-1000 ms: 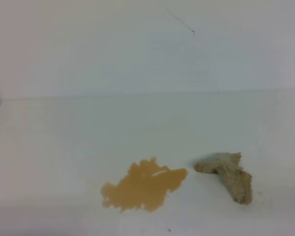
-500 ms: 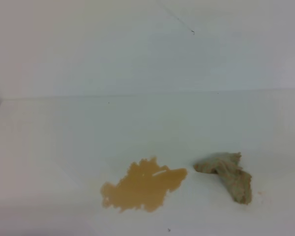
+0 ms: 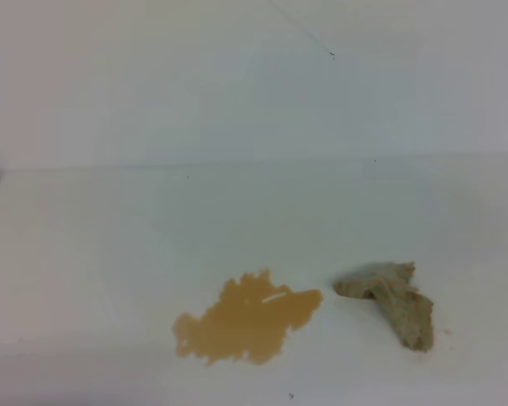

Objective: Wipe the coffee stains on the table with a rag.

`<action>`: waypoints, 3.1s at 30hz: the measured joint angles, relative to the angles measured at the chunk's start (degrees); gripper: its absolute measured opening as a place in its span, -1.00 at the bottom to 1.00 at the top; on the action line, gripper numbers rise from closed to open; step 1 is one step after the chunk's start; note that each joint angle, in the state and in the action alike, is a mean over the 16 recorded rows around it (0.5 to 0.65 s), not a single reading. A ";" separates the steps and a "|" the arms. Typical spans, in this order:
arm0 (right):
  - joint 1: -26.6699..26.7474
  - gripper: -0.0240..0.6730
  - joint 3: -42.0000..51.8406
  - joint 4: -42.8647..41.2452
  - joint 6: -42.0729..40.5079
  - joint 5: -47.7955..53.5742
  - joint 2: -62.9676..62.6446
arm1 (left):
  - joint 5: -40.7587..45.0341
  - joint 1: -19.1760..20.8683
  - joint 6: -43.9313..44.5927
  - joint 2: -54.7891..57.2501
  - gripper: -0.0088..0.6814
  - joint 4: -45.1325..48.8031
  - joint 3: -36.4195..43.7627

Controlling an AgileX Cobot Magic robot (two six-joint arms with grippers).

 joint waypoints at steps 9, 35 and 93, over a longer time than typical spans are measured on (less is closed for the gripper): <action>1.96 -0.82 -10.15 3.08 -2.45 12.74 18.19 | 0.00 0.00 0.00 0.00 -0.97 0.00 0.00; 17.59 0.00 -22.81 -10.07 5.72 0.72 56.94 | 0.00 0.00 0.00 0.00 -0.97 0.00 0.00; 32.84 -0.86 -44.34 4.82 4.81 5.26 88.01 | 0.00 0.00 0.00 0.00 -0.97 0.00 0.00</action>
